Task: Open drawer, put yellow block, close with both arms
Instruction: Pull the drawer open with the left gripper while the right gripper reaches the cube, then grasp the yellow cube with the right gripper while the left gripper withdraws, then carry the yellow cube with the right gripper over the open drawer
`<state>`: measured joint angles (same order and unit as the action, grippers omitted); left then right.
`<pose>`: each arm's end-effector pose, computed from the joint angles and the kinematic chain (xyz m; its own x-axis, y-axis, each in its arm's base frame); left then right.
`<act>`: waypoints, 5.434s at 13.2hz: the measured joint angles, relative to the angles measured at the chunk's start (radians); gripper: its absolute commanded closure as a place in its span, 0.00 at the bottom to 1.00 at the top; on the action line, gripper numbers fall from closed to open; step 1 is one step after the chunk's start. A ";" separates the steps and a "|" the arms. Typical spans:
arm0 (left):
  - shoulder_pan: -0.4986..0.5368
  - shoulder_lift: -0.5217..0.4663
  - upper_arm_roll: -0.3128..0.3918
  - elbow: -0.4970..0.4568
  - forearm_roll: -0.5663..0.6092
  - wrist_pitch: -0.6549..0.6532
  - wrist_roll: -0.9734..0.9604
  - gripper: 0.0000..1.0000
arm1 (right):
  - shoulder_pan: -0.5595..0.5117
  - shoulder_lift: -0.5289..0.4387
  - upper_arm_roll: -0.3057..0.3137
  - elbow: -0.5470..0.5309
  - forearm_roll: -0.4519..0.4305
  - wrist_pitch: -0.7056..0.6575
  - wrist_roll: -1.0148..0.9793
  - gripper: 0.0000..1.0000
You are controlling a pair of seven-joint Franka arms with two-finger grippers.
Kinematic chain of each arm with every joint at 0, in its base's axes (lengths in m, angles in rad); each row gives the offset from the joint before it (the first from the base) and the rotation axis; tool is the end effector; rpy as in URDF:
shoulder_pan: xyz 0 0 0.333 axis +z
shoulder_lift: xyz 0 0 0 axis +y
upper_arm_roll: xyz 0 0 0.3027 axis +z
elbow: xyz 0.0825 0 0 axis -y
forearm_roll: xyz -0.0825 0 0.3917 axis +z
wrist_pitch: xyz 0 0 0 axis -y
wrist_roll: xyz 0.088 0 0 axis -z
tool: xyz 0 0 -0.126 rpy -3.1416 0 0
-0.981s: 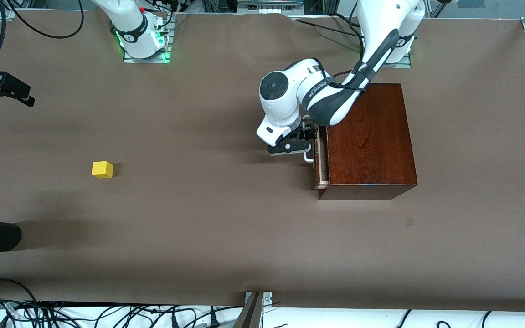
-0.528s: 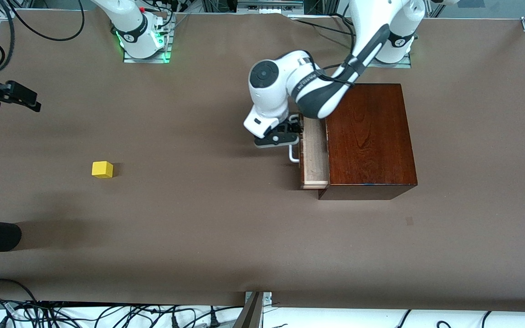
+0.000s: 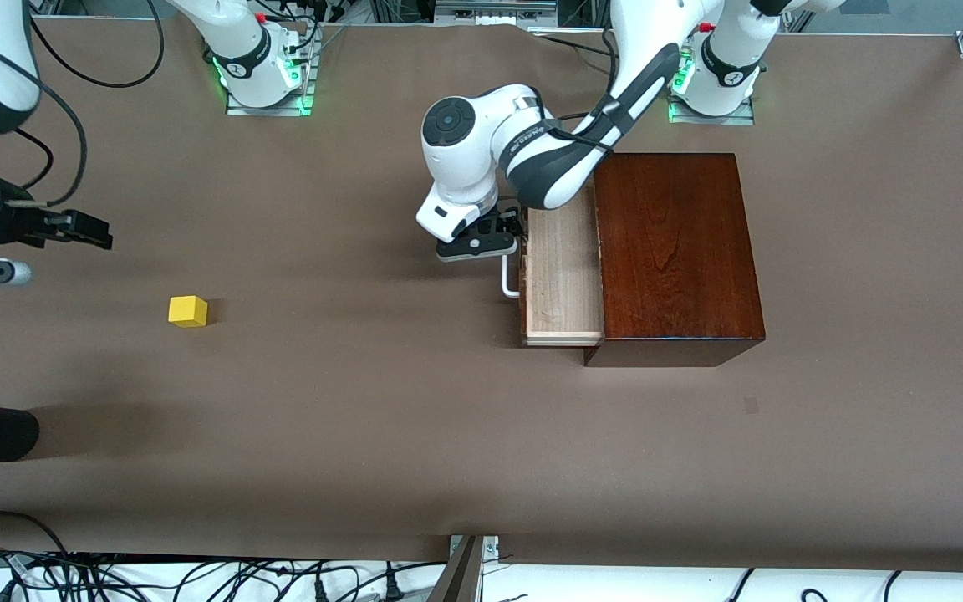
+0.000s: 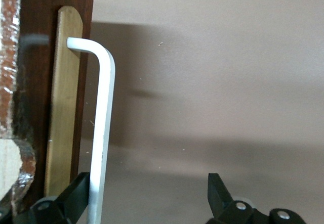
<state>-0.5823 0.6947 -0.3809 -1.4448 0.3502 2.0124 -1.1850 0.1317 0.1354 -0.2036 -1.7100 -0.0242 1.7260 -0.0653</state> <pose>0.4580 -0.5405 0.2605 0.9911 0.1294 0.0307 0.1317 -0.9869 -0.0933 0.5926 -0.0408 0.4611 0.9928 -0.0038 -0.1195 0.0013 -0.9991 0.0429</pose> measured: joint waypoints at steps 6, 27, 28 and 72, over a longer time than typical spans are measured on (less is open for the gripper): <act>-0.058 0.041 -0.007 0.098 -0.024 0.027 -0.048 0.00 | -0.001 0.017 -0.016 -0.224 0.000 0.293 -0.018 0.00; 0.387 -0.483 -0.003 0.158 -0.332 -0.691 0.362 0.00 | -0.012 0.289 -0.016 -0.347 0.147 0.701 -0.191 0.00; 0.393 -0.508 0.037 0.158 -0.338 -0.723 0.424 0.00 | -0.012 0.301 -0.016 -0.347 0.157 0.707 -0.203 0.00; 0.482 -0.760 0.460 -0.138 -0.361 -0.555 1.038 0.00 | 0.226 0.116 0.314 0.209 0.145 -0.038 -0.117 1.00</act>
<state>-0.1000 -0.0658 0.0795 -1.5831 -0.0110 1.4573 -0.1475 0.3573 0.2513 0.1102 -1.5011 0.1204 1.6885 -0.1823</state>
